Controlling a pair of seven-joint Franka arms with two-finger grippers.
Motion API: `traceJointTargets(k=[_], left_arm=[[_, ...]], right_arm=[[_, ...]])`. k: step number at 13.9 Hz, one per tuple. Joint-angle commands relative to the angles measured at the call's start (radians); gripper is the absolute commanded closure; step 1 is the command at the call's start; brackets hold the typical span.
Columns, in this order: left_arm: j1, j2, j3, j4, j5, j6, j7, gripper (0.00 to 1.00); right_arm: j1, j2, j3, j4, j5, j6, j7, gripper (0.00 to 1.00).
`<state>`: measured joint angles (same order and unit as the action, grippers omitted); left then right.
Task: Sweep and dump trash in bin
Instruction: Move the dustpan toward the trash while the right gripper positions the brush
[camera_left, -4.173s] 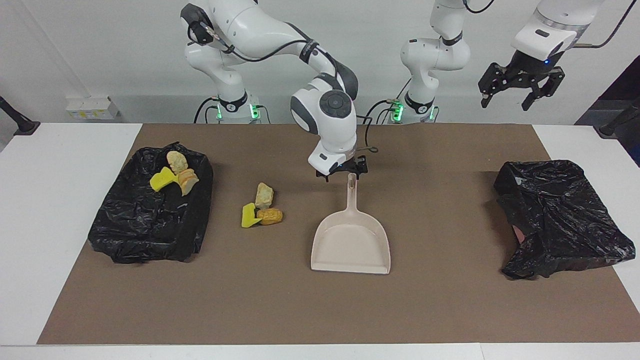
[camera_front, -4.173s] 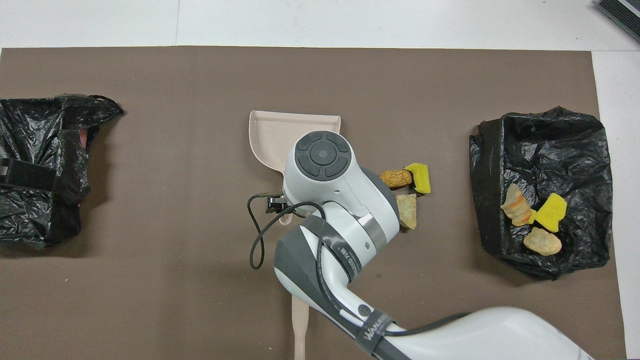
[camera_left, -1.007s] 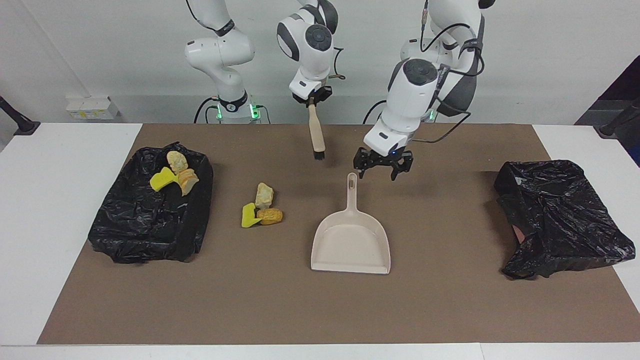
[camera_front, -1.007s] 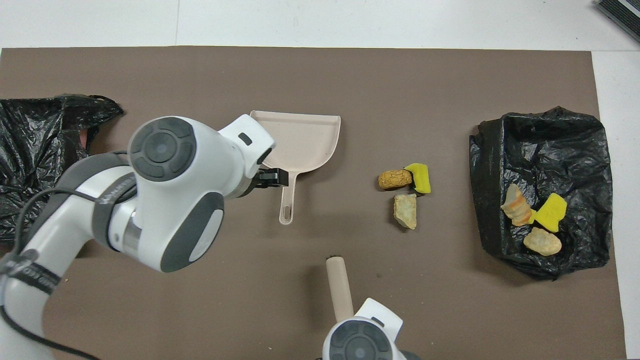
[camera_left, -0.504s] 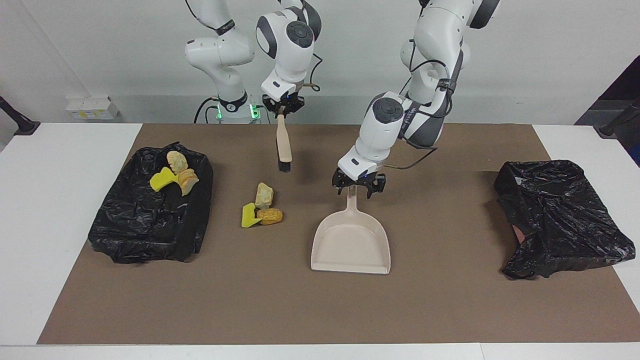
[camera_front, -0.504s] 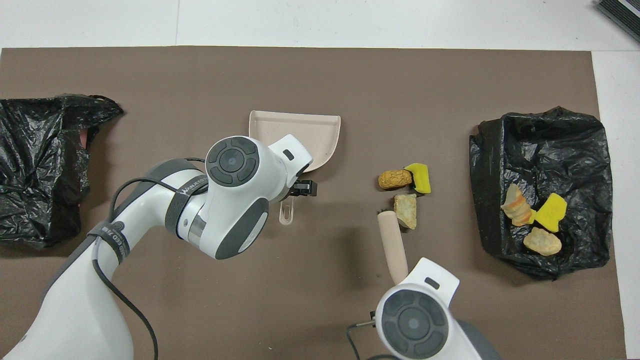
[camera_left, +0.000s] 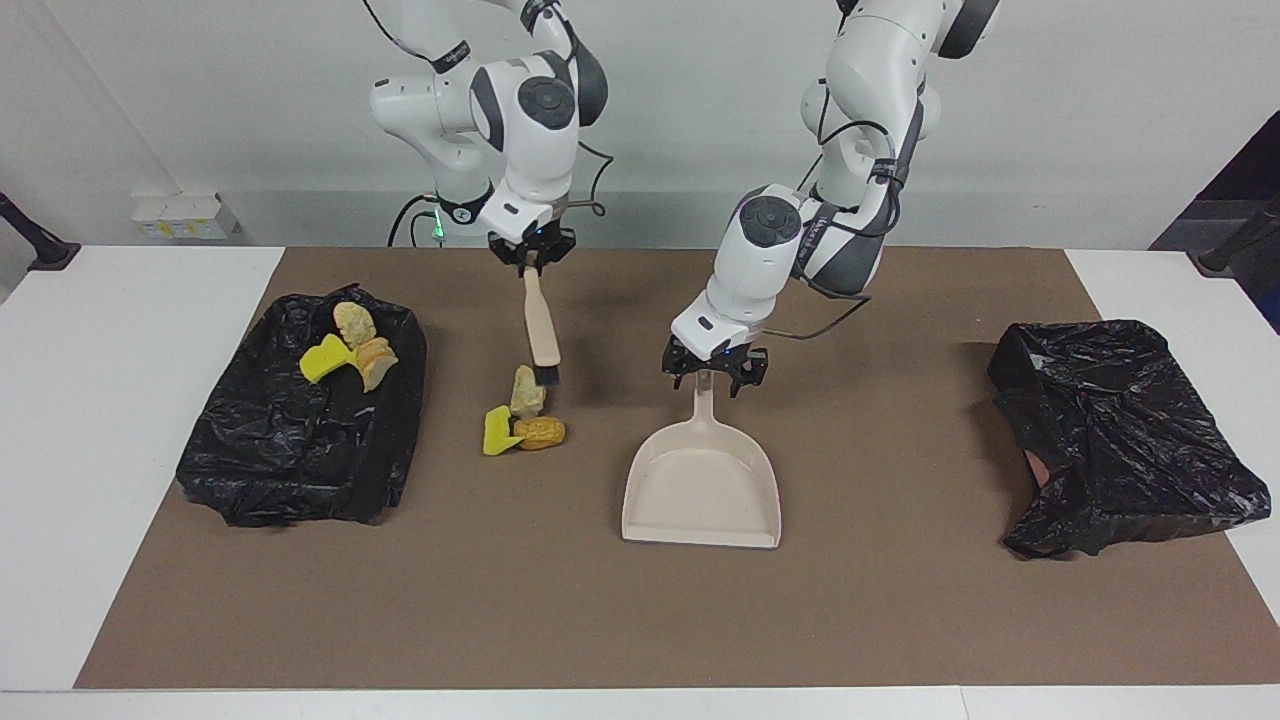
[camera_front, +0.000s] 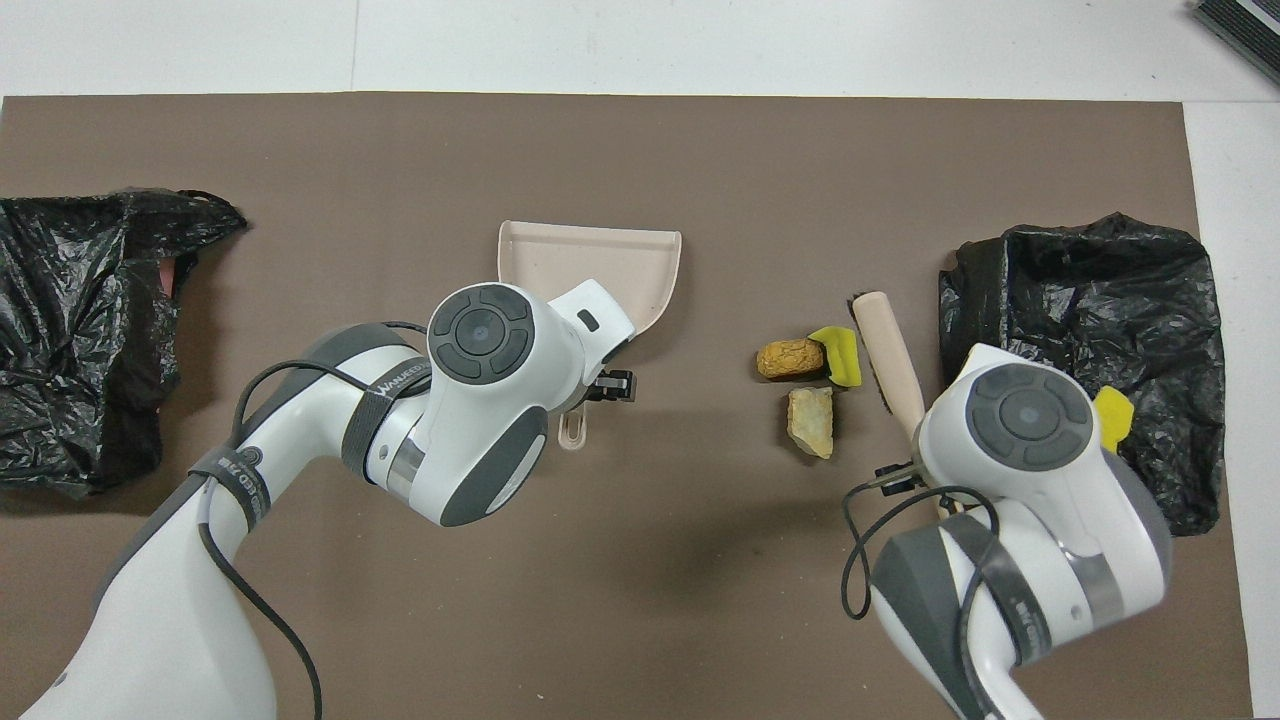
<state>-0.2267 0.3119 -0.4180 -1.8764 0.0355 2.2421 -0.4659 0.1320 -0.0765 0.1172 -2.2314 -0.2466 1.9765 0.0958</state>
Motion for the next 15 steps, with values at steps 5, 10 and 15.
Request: traceJointTargets(k=[5, 10, 15], left_arm=[[-0.008, -0.025, 0.007, -0.050, 0.021, 0.010, 0.000, 0.33], [0.000, -0.022, 0.010, -0.015, 0.139, -0.041, -0.010, 1.00], [0.030, -0.082, 0.013, 0.010, 0.182, -0.110, 0.164, 1.00]], right_arm=[[0.015, 0.113, -0.040, 0.026, -0.001, 0.047, 0.033, 1.00], [0.052, 0.106, -0.031, -0.002, 0.240, 0.044, 0.053, 1.00], [0.083, 0.110, -0.025, 0.041, 0.394, 0.036, 0.166, 1.00]])
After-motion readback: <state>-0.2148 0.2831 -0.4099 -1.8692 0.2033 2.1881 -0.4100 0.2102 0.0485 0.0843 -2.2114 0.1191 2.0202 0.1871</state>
